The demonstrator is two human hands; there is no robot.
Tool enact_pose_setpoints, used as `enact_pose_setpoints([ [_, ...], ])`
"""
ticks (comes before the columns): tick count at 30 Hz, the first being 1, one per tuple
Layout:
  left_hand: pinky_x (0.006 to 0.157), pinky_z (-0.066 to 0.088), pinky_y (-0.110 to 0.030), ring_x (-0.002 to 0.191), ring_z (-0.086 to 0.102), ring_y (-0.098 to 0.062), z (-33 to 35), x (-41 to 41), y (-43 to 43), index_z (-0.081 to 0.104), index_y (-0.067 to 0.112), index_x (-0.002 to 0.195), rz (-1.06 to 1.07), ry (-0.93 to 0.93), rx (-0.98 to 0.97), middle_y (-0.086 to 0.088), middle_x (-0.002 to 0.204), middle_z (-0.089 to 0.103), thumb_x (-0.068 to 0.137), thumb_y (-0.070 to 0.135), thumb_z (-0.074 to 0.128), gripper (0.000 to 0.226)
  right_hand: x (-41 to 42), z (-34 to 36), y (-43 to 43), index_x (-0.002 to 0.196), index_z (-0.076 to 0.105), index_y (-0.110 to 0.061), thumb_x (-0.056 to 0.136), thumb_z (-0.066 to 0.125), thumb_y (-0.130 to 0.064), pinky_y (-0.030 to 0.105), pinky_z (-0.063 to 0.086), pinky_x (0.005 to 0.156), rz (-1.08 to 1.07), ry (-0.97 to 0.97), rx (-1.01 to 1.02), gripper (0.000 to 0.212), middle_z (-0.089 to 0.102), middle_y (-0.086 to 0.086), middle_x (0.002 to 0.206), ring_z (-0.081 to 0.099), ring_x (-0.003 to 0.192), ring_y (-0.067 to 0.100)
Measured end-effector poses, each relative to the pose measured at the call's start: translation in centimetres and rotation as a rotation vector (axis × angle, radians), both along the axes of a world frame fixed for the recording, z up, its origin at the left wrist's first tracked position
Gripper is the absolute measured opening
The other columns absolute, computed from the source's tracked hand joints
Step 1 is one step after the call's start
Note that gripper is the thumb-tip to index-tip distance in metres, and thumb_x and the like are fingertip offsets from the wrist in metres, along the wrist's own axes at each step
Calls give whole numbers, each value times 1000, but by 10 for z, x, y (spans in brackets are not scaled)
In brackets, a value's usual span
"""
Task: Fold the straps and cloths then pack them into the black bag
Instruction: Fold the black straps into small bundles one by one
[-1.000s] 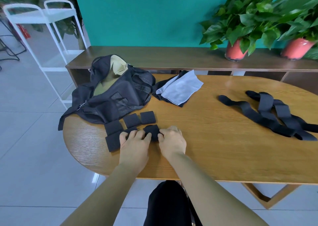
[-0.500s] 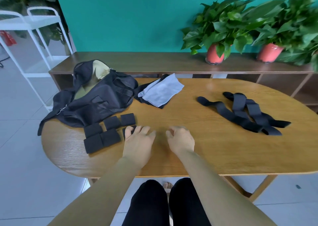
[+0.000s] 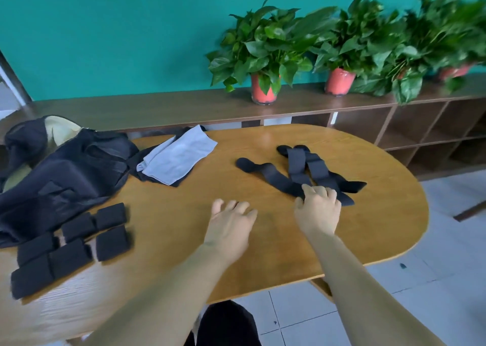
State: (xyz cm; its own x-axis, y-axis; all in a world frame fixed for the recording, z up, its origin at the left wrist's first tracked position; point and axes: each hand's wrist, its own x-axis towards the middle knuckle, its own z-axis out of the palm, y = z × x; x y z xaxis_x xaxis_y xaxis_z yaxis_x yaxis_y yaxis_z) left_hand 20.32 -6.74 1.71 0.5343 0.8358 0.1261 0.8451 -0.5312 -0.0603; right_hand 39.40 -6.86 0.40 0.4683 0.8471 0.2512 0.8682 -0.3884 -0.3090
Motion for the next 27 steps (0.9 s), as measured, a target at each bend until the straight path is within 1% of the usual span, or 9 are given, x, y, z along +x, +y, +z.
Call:
enact_pose_setpoints([
  [4,104,17,-39,126,37,-19,-2,41,19,42,25,138,-72,-58,-25,4,140,41,91,9,45,50,35,-1,17,140,42,-17,95,40,-16,39,26,104,-24,49,-38,46,52,6,135,30,132,27],
  [6,104,18,-38,129,34,-19,-5,59,30,35,24,143,-105,-79,-44,4,144,38,95,16,44,50,46,-1,27,143,38,-17,93,39,-13,39,20,107,5,86,-57,49,54,8,131,28,133,25],
  [10,115,9,-41,145,13,-16,-9,93,49,7,22,153,-151,-66,-192,1,160,12,99,22,37,61,57,-9,44,143,31,-19,92,39,-17,40,15,108,73,95,-139,51,57,1,125,28,132,19],
  [12,116,3,-43,147,3,-15,-12,105,56,0,24,153,-157,-27,-283,1,161,3,99,27,36,65,60,-12,48,141,31,-19,92,38,-18,40,16,106,76,84,-166,49,59,0,120,29,130,18],
  [14,116,0,-45,148,1,-14,-16,111,62,-3,23,153,-153,37,-339,1,161,3,99,34,32,65,62,-11,50,139,32,-18,93,38,-19,40,18,105,66,70,-169,46,60,2,118,31,130,19],
  [16,116,-3,-47,148,3,-14,-19,112,67,-1,20,153,-153,104,-337,2,161,6,100,38,25,63,63,-9,51,138,32,-17,94,38,-19,40,19,104,60,34,-172,44,59,4,116,32,128,20],
  [19,116,-9,-49,147,7,-14,-19,101,72,10,18,153,-187,154,-269,1,160,10,99,40,23,59,66,-10,52,136,34,-16,94,38,-18,38,20,101,55,-19,-180,42,60,3,112,36,124,20],
  [24,115,-18,-46,146,10,-10,-17,60,61,21,21,151,-208,123,-265,4,160,14,98,34,27,55,68,-12,52,129,41,-16,93,38,-16,38,19,100,43,34,-156,36,61,5,106,36,122,20],
  [27,114,-20,-46,145,14,-6,-15,30,45,29,24,149,-215,86,-282,9,157,21,99,31,30,51,65,-11,50,133,39,-17,93,37,-16,38,19,101,53,38,-161,40,60,6,106,35,123,20],
])
